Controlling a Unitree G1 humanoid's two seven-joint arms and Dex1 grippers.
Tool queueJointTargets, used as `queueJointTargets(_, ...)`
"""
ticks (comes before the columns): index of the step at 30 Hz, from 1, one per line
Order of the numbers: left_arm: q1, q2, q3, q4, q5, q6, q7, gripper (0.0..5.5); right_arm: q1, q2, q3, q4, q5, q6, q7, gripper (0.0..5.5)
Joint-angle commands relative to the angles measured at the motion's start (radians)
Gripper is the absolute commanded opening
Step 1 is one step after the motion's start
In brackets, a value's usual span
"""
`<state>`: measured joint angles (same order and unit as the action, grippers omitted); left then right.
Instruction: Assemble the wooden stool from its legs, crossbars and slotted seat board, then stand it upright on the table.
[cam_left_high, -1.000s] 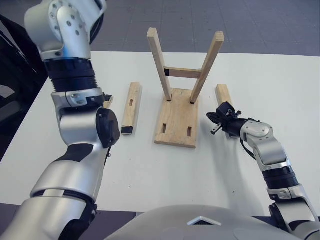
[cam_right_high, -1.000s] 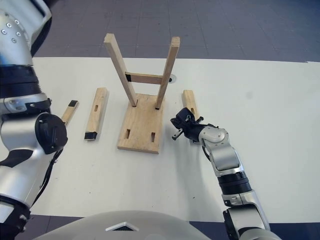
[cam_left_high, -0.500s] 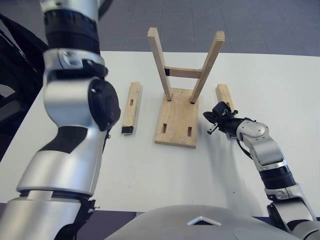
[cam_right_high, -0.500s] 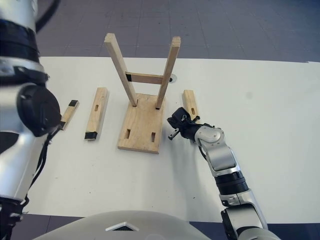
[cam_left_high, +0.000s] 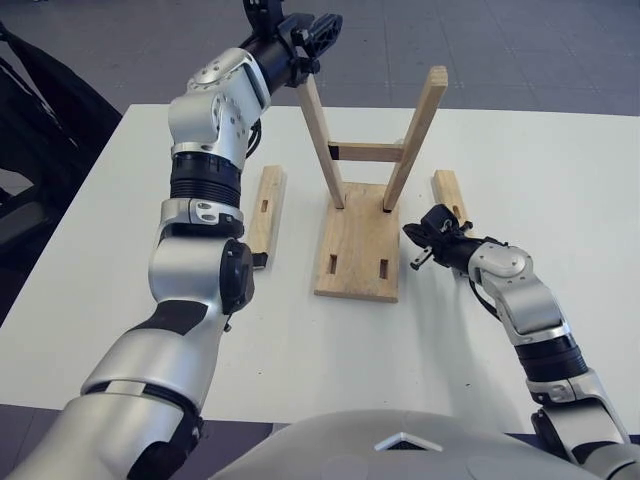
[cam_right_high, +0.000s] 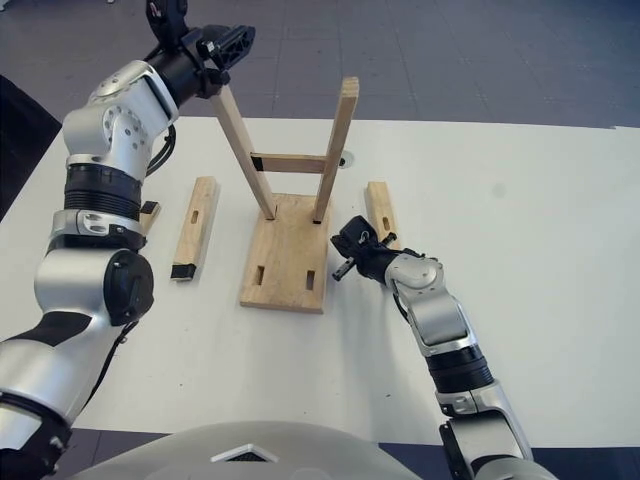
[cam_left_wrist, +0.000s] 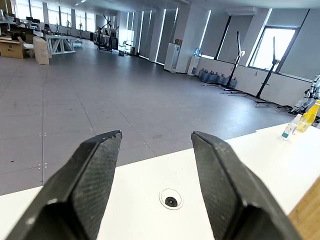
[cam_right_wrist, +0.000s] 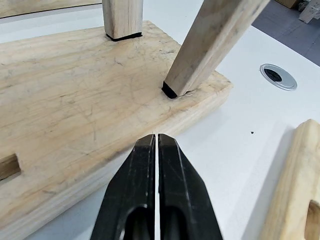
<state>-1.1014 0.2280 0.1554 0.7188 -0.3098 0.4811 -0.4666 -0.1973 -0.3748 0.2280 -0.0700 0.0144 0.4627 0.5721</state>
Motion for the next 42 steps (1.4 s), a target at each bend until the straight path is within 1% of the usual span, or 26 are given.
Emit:
queueJointTargets(1, -0.155, 0.080, 0.061, -0.108, -0.027, -0.022, 0.027, 2.61, 0.004, -0.007, -0.001, -0.001, -0.005, 0.016, -0.005, 0.10)
queueJointTargets(3, -0.139, 0.129, 0.081, -0.206, -0.022, -0.052, 0.029, 2.61, 0.010, -0.006, -0.030, -0.033, 0.004, 0.032, -0.023, 0.10)
queueJointTargets(5, -0.007, 0.191, 0.100, -0.360, -0.020, 0.011, 0.039, 2.61, 0.039, 0.018, -0.115, -0.138, 0.050, 0.067, -0.070, 0.10)
queueJointTargets(7, 0.235, 0.242, 0.127, -0.562, -0.013, 0.081, 0.050, 2.61, 0.105, 0.080, -0.206, -0.311, 0.116, 0.092, -0.140, 0.10)
queueJointTargets(8, 0.367, 0.257, 0.134, -0.653, -0.001, 0.094, 0.052, 2.61, 0.141, 0.112, -0.231, -0.383, 0.135, 0.096, -0.179, 0.10)
queueJointTargets(9, 0.509, 0.252, 0.143, -0.737, 0.006, 0.095, 0.060, 2.61, 0.181, 0.148, -0.246, -0.443, 0.145, 0.099, -0.222, 0.10)
queueJointTargets(11, 0.769, 0.186, 0.148, -0.867, 0.024, 0.059, 0.101, 2.61, 0.267, 0.167, -0.207, -0.490, 0.082, 0.059, -0.287, 0.10)
queueJointTargets(12, 0.879, 0.146, 0.149, -0.902, 0.033, 0.019, 0.122, 2.78, 0.291, 0.178, -0.193, -0.489, 0.057, 0.040, -0.315, 0.10)
queueJointTargets(13, 0.969, 0.113, 0.152, -0.913, 0.043, -0.024, 0.137, 2.90, 0.303, 0.179, -0.179, -0.477, 0.028, 0.015, -0.337, 0.27)
queueJointTargets(15, 1.075, 0.089, 0.160, -0.906, 0.054, -0.084, 0.148, 3.23, 0.315, 0.183, -0.174, -0.445, -0.002, -0.011, -0.369, 0.59)
queueJointTargets(17, 1.144, 0.097, 0.173, -0.865, 0.060, -0.145, 0.129, 3.51, 0.330, 0.183, -0.182, -0.406, -0.029, -0.034, -0.403, 0.62)
queueJointTargets(19, 1.187, 0.110, 0.193, -0.814, 0.056, -0.201, 0.106, 3.55, 0.336, 0.182, -0.187, -0.382, -0.049, -0.054, -0.428, 0.62)
queueJointTargets(24, 1.203, 0.161, 0.225, -0.634, 0.063, -0.323, 0.056, 2.81, 0.348, 0.179, -0.193, -0.355, -0.059, -0.083, -0.443, 0.62)
queueJointTargets(28, 1.166, 0.200, 0.211, -0.450, 0.065, -0.387, 0.003, 2.02, 0.335, 0.177, -0.185, -0.348, -0.060, -0.083, -0.440, 0.62)
queueJointTargets(33, 1.040, 0.241, 0.155, -0.228, 0.097, -0.442, -0.056, 2.02, 0.313, 0.175, -0.181, -0.343, -0.063, -0.078, -0.436, 0.62)
queueJointTargets(38, 0.978, 0.265, 0.108, -0.135, 0.123, -0.442, -0.095, 2.02, 0.302, 0.176, -0.174, -0.335, -0.066, -0.079, -0.432, 0.62)
queueJointTargets(42, 0.951, 0.288, 0.086, -0.071, 0.145, -0.421, -0.082, 2.02, 0.295, 0.178, -0.173, -0.332, -0.068, -0.076, -0.432, 0.62)
